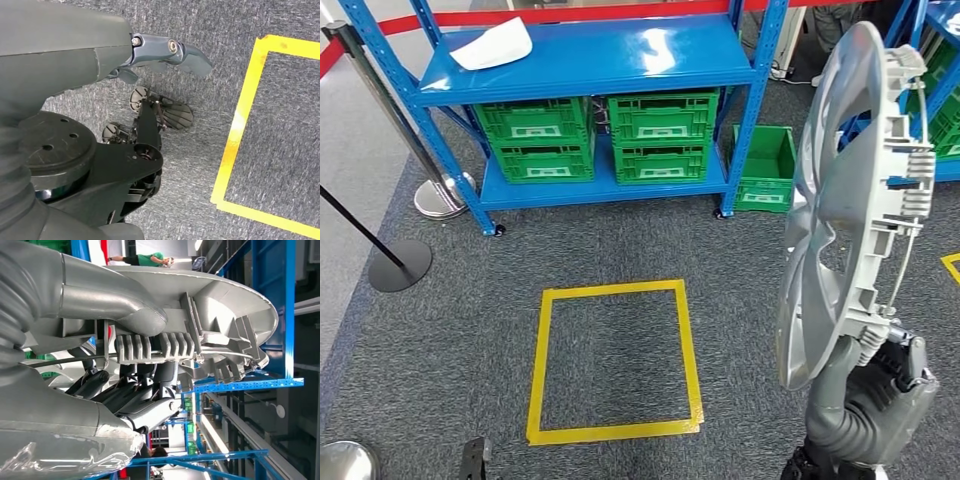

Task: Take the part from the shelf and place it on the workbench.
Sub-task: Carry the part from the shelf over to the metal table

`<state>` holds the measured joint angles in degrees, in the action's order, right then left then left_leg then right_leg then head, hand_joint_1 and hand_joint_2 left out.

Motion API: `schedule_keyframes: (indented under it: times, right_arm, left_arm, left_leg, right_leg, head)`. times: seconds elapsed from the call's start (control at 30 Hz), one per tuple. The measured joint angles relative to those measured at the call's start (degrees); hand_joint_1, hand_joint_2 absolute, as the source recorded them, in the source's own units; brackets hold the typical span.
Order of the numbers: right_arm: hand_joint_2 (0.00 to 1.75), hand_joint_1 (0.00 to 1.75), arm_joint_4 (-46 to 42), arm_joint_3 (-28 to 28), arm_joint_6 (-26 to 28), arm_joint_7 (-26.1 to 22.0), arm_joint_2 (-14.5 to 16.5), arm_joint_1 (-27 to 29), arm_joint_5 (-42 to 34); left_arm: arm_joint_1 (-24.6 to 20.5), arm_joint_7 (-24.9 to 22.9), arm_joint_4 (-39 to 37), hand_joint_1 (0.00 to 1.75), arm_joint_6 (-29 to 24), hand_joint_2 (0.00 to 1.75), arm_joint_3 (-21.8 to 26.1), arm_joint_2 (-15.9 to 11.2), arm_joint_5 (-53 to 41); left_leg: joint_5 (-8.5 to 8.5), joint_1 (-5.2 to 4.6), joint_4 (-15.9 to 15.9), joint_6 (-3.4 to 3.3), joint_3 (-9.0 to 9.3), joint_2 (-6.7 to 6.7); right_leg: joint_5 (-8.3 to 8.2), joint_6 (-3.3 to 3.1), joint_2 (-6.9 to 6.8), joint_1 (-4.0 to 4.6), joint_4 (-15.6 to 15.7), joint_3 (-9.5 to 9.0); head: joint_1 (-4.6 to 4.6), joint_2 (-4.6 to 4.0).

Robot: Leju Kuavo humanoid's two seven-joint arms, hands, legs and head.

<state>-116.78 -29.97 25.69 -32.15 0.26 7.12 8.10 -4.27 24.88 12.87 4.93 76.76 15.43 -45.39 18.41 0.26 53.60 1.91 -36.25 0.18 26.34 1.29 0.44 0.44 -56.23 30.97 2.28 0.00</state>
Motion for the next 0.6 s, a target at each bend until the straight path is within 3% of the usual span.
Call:
schedule_keyframes:
  times: [0.5,0.6]
  right_arm:
    - [1.75,1.75,-0.5,0.0,5.7,-2.1,0.1,1.5,5.4]
    - [1.75,1.75,-0.5,0.0,5.6,-0.9,0.1,1.7,6.0]
  left_arm:
    - [0.1,0.5,0.0,0.00,0.0,1.75,-0.2,0.0,-0.2]
    - [0.1,-0.2,0.0,0.00,0.2,1.75,-0.2,0.0,-0.4]
  left_leg:
    - [-0.13,0.00,0.0,-0.07,-0.12,0.00]
    - [0.03,-0.22,-0.1,-0.85,-0.20,-0.07]
  right_leg:
    - [-0.20,0.03,0.00,0.00,0.0,0.23]
    - [-0.44,0.53,-0.10,-0.26,0.4,-0.14]
  head:
    - [-0.01,0.00]
    - [0.08,0.00]
